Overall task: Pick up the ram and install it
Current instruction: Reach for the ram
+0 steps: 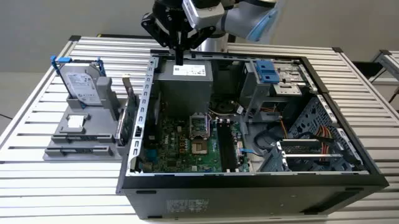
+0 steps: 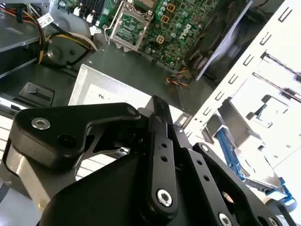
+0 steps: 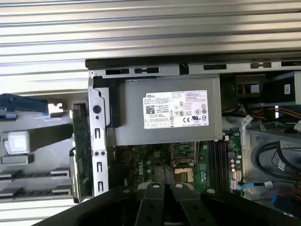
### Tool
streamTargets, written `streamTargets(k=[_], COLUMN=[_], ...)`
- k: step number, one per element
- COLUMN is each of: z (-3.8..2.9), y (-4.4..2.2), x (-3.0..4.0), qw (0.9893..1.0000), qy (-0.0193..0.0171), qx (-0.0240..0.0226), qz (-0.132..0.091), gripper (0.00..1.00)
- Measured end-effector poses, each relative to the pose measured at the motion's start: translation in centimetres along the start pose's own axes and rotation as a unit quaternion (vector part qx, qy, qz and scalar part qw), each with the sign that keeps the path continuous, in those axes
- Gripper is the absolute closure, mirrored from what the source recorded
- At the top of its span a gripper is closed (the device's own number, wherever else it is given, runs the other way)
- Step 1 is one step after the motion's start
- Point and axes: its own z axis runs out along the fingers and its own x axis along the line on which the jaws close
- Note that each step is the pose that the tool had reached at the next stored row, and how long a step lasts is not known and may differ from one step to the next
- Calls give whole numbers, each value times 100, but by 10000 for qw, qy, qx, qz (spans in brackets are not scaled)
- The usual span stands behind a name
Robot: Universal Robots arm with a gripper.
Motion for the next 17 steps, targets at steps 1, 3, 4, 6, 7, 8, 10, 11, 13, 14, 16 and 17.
streamTargets(k=[1,3,4,6,7,8,10,11,13,14,16,17], z=[0,0,0,-1,-1,-1,0,1,0,0,-1,-1], y=[0,0,0,5,8,7,7,8,7,7,8,7], x=[0,0,0,2,5,5,5,9,22,30,46,54], qw=[10000,10000,10000,10000,10000,10000,10000,10000,10000,10000,10000,10000], qy=[0,0,0,1,1,1,0,0,0,0,0,0], qx=[0,0,0,1,2,1,1,0,0,0,1,0], qz=[0,0,1,1,2,1,0,1,0,-1,-1,-1], gripper=[100,100,100,100,100,100,100,100,100,100,100,100])
